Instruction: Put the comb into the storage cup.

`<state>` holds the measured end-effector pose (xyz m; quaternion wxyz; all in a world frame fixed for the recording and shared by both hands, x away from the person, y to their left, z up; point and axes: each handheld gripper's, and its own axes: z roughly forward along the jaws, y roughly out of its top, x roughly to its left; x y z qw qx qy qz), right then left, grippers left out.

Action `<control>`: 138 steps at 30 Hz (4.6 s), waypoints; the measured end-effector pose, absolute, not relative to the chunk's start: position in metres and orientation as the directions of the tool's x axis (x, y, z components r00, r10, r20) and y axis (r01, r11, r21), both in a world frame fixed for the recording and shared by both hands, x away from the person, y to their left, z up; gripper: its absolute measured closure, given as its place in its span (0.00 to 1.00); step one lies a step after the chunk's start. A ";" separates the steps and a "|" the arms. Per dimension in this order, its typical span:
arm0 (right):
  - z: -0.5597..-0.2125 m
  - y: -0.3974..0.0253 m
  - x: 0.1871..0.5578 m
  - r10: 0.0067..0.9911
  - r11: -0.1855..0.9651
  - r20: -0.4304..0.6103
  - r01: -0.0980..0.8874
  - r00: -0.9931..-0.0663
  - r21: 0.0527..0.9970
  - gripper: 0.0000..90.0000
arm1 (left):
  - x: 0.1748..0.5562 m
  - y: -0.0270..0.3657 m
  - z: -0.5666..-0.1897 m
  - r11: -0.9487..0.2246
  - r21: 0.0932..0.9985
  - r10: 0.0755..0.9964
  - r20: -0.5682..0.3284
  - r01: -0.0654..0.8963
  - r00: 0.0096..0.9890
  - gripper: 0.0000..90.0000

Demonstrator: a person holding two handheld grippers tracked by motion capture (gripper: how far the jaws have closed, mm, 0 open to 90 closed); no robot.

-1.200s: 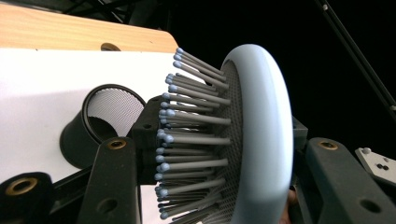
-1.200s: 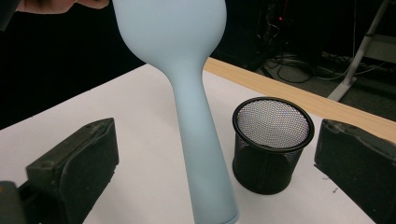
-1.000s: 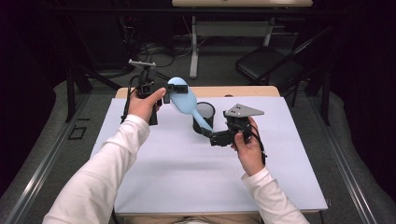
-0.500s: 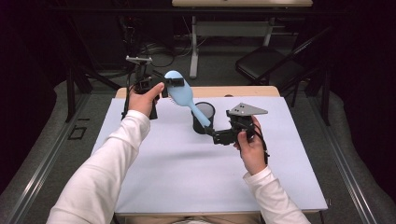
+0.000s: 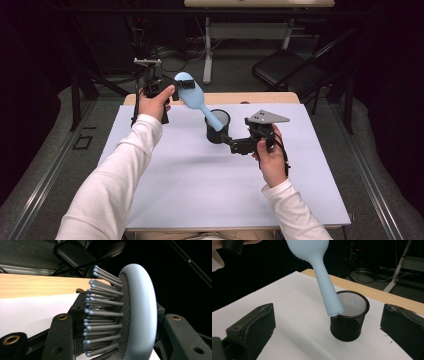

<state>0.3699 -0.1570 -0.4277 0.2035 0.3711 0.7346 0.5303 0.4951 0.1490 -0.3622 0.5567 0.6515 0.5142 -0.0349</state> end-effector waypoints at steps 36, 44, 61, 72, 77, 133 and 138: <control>-0.426 -0.161 0.369 0.767 0.143 0.109 0.334 -0.632 0.932 0.00 | 0.503 0.137 -0.348 0.123 0.753 0.676 -0.540 0.646 0.501 0.55; -0.425 -0.163 0.369 0.767 0.135 0.113 0.332 -0.631 0.934 0.00 | 0.505 0.135 -0.347 0.121 0.757 0.689 -0.530 0.642 0.494 0.55; -0.425 -0.165 0.369 0.766 0.129 0.120 0.335 -0.631 0.933 0.01 | 0.505 0.115 -0.331 0.033 0.799 0.729 -0.430 0.600 0.532 0.55; -0.425 -0.166 0.369 0.769 0.125 0.121 0.334 -0.628 0.934 0.01 | 0.505 0.105 -0.327 0.005 0.815 0.739 -0.394 0.580 0.547 0.55; -0.424 -0.166 0.369 0.769 0.127 0.119 0.333 -0.628 0.934 0.01 | 0.505 0.102 -0.326 -0.007 0.816 0.744 -0.382 0.578 0.548 0.55; -0.422 -0.167 0.368 0.765 0.137 0.111 0.329 -0.634 0.934 0.02 | 0.508 0.074 -0.364 -0.138 0.830 0.791 -0.236 0.540 0.565 0.55; -0.422 -0.167 0.368 0.765 0.142 0.107 0.329 -0.635 0.934 0.02 | 0.508 0.072 -0.369 -0.141 0.826 0.793 -0.236 0.546 0.562 0.54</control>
